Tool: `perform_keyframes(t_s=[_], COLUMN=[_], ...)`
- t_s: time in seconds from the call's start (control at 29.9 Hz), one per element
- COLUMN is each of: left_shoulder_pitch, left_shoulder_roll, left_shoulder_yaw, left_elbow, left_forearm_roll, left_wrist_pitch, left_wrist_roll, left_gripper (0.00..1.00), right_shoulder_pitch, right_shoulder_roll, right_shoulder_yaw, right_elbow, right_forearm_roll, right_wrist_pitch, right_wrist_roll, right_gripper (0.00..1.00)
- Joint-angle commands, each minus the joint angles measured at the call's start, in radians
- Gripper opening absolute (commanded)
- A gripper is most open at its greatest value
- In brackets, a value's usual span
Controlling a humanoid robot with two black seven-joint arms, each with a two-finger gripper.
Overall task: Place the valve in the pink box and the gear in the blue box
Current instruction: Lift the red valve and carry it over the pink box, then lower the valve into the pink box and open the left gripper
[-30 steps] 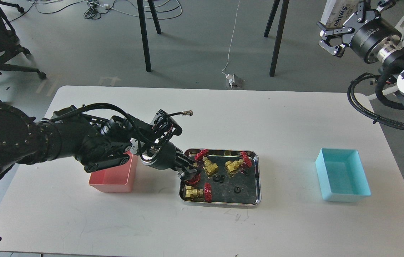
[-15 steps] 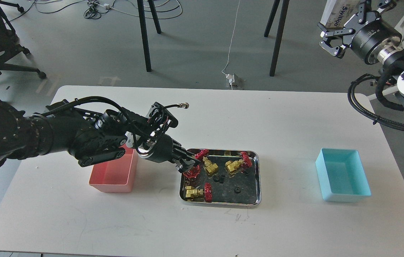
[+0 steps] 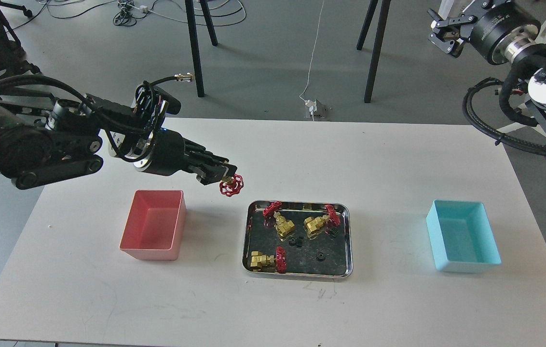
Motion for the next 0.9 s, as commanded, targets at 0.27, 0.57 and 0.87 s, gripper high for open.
perform_keyframes(t_s=[0.27, 0.57, 0.87], left_shoulder_pitch=[0.102, 0.248, 0.308], left_shoulder_roll=[0.222, 0.159, 0.098], left_shoulder_yaw=[-0.004, -0.036, -0.06], left_elbow=[-0.043, 0.083, 0.154], left_forearm_roll=[0.125, 0.125, 0.125], left_wrist_pitch=[0.016, 0.047, 0.045], left_wrist_roll=[0.0, 0.0, 0.0], left_gripper=[0.18, 0.18, 0.18], right_shoulder_pitch=[0.043, 0.018, -0.008], right_shoulder_roll=[0.037, 0.037, 0.037], right_shoulder_yaw=[-0.051, -0.05, -0.042], right_elbow=[-0.019, -0.019, -0.018], right_forearm_roll=[0.001, 0.001, 0.001], right_wrist_pitch=[-0.059, -0.048, -0.047], right_wrist_roll=[-0.008, -0.006, -0.006], right_gripper=[1.0, 1.0, 1.0])
